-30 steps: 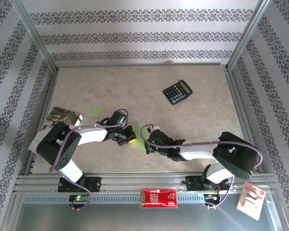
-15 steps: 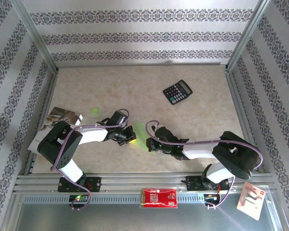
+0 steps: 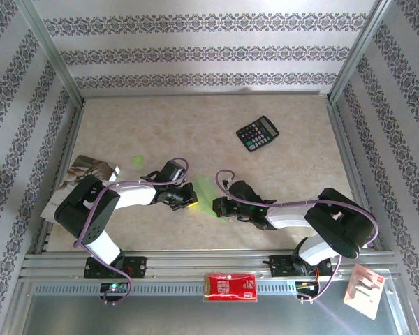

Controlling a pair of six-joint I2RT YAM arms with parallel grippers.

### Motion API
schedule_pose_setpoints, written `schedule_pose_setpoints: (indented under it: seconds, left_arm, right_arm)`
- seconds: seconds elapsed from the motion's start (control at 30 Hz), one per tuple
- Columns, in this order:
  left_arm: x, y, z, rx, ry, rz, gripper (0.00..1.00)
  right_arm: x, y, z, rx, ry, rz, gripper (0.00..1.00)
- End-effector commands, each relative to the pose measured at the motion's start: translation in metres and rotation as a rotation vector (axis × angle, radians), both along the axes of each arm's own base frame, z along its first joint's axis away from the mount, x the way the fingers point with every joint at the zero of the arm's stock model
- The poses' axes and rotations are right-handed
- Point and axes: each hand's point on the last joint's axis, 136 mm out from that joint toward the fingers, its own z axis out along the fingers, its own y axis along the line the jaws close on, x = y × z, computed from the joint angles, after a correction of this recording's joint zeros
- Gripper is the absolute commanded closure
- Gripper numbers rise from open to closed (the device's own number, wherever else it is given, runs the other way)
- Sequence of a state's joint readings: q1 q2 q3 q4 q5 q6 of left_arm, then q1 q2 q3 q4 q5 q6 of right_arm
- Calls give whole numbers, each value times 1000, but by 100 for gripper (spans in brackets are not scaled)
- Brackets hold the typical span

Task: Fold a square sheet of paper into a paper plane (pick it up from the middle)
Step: Fourth fold the wing at the center of the table.

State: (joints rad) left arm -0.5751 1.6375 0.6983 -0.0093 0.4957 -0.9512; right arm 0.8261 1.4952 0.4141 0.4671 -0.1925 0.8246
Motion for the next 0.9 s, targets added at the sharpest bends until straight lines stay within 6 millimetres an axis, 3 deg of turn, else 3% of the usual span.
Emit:
schedule_pose_setpoints:
  seconds: [0.0,0.87]
  left_arm:
    - [-13,15,-20,105,43,-14,99]
    - [-5,19,-20,163,20,-48,99]
  right_arm:
    - [1,1,0,39,12,0,100]
    - [8,-1,-8,99,95,19,100]
